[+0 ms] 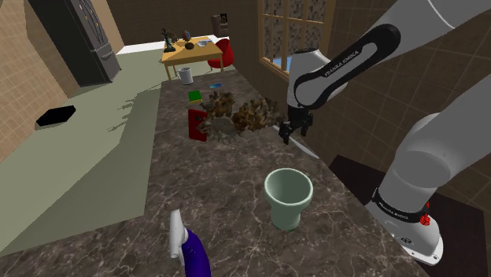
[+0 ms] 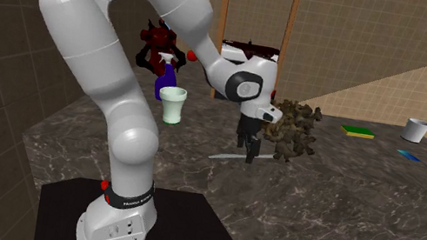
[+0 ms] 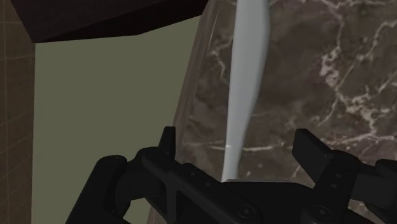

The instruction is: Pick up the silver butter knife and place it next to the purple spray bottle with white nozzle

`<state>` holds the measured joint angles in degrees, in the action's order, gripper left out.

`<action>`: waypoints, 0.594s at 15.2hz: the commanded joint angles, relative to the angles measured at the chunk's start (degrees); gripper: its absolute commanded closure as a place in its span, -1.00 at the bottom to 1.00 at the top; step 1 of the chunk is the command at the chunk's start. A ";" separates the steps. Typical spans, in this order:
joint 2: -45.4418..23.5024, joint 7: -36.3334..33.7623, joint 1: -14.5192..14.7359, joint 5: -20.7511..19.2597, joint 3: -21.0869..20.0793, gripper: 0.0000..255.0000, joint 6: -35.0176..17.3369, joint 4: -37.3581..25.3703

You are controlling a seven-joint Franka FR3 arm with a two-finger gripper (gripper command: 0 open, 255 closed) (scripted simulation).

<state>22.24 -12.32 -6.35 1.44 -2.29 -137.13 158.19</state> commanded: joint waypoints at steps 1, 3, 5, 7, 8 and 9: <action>-0.72 0.06 -0.05 -0.03 0.03 -1.00 -0.85 0.08; -0.73 0.06 -0.05 -0.03 0.03 -1.00 -0.85 0.08; -0.73 0.06 -0.05 -0.03 0.03 -1.00 -0.85 0.08; -0.73 0.06 -0.05 -0.03 0.03 -1.00 -0.85 0.08; -0.73 0.06 -0.05 -0.03 0.04 1.00 -0.84 0.07; -0.72 0.06 -0.05 -0.03 0.03 1.00 -0.84 0.07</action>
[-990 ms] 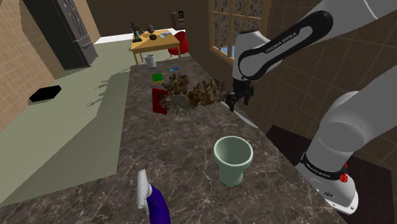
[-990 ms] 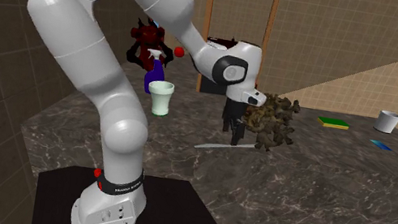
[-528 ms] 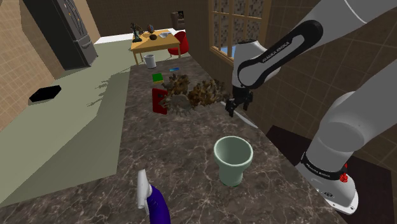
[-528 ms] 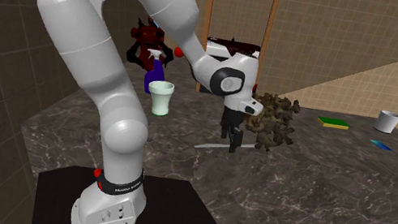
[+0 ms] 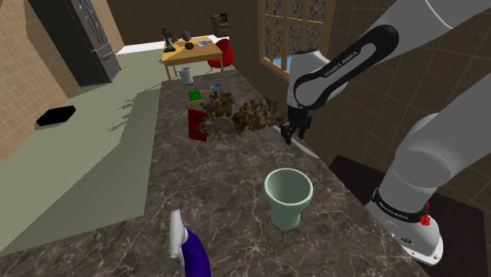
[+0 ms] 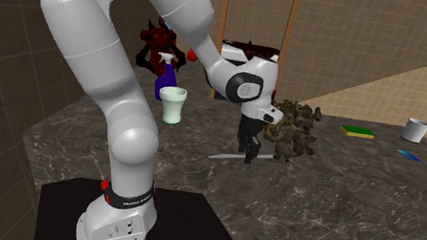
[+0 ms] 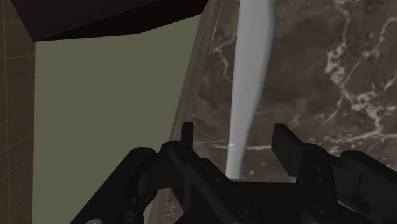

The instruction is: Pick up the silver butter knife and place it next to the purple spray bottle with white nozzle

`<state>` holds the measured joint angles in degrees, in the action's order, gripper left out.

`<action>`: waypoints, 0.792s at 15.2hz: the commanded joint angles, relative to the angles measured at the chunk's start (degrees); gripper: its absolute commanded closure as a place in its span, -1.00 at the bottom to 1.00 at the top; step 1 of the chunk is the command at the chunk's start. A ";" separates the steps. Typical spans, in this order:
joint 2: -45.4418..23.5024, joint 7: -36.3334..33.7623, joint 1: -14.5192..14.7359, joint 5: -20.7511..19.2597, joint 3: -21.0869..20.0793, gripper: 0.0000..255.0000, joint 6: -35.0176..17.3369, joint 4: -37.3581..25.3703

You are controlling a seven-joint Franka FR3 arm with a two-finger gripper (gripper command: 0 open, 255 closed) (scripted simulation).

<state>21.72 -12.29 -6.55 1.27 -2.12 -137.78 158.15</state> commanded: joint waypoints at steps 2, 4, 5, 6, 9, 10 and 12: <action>-0.13 0.02 0.15 0.14 -0.14 1.00 -0.19 0.19; -0.18 -0.04 0.18 0.16 -0.18 1.00 -0.26 0.19; -0.20 -0.04 0.18 0.16 -0.18 1.00 -0.21 0.13; -0.06 -0.07 0.19 0.17 -0.20 1.00 -0.10 0.16; 0.48 0.01 0.22 0.09 -0.04 1.00 0.82 -0.21; 1.16 0.00 0.24 0.08 0.00 1.00 1.83 -0.54; 2.43 0.01 0.25 0.07 0.03 1.00 3.83 -1.28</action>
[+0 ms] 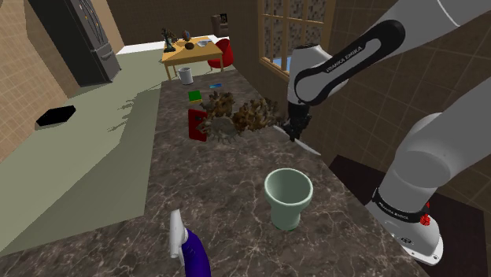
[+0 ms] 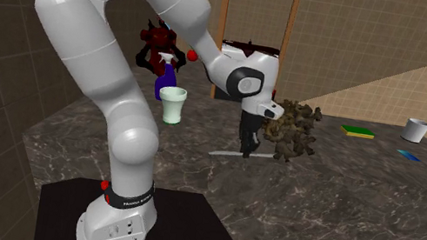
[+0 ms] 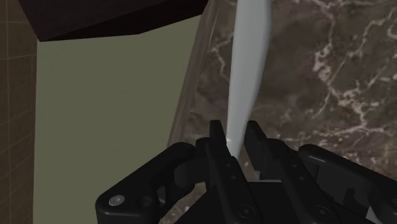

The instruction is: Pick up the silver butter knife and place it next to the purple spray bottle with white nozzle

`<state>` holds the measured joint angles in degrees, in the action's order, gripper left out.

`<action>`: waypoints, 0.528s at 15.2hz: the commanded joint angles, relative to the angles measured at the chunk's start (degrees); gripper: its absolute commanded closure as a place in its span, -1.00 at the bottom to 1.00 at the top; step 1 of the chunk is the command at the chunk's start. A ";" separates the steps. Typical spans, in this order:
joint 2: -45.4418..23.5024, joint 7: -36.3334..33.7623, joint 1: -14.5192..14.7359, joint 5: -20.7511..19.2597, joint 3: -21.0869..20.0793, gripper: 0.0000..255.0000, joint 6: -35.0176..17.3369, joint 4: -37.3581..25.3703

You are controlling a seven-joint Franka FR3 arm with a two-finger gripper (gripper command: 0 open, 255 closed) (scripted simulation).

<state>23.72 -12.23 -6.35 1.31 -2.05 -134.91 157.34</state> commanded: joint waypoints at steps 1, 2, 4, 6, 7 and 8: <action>1.04 -0.05 0.06 0.03 -0.03 1.00 1.95 -0.85; 1.63 -0.05 0.06 0.03 -0.01 1.00 2.94 -1.25; 2.73 -0.05 0.06 0.02 0.02 1.00 4.88 -2.08; 3.76 -0.05 0.06 0.01 0.05 1.00 6.79 -2.97; 4.24 -0.05 0.06 0.00 0.07 1.00 7.74 -3.44; 4.70 -0.05 0.06 -0.01 0.08 1.00 8.67 -3.92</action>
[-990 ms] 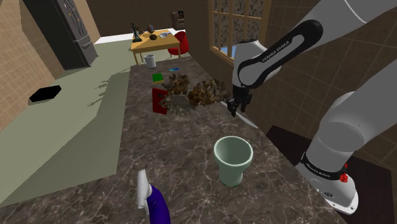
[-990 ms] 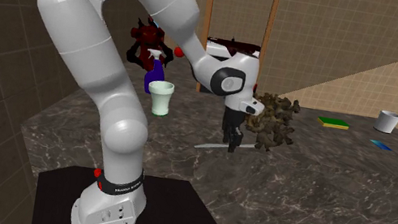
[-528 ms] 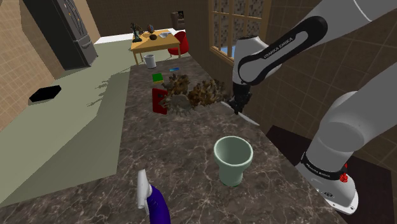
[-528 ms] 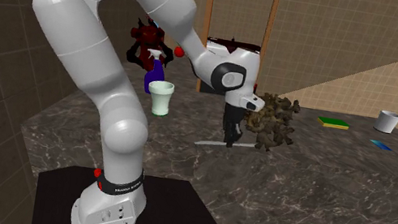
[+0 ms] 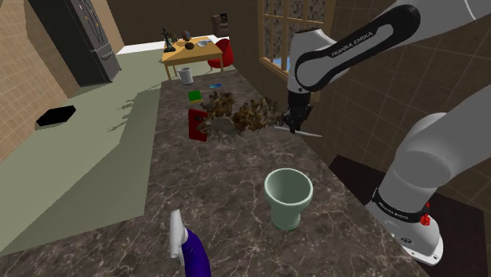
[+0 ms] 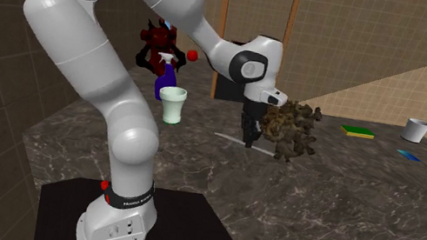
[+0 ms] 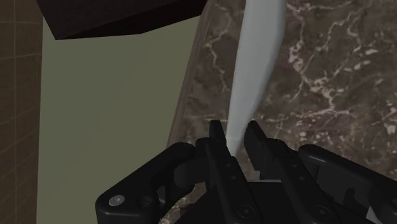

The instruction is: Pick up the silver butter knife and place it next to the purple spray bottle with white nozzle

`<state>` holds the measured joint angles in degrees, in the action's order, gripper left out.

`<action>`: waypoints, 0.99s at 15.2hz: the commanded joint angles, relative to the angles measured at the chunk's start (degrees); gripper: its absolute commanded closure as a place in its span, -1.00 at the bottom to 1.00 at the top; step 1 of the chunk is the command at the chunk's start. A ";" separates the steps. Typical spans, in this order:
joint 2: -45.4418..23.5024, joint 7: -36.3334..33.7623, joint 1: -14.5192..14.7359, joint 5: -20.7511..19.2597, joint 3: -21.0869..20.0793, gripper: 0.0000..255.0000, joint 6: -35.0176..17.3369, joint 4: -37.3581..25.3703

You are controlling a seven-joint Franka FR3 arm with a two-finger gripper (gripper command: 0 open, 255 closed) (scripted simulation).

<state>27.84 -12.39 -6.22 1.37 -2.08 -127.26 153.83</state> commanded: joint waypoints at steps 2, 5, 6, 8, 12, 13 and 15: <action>1.44 0.11 -0.08 -0.08 0.14 1.00 2.87 -1.40; 2.58 0.11 -0.09 -0.10 0.17 1.00 5.59 -2.98; 2.92 0.11 -0.09 -0.10 0.19 1.00 6.48 -3.53; 3.55 0.11 -0.10 -0.12 0.21 1.00 8.24 -4.66; 4.60 0.10 -0.12 -0.15 0.26 1.00 11.68 -7.05; 4.82 0.10 -0.12 -0.16 0.27 1.00 12.53 -7.68; 5.20 0.10 -0.13 -0.18 0.30 1.00 14.20 -8.96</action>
<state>32.83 -12.28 -6.36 1.19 -1.78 -113.88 145.49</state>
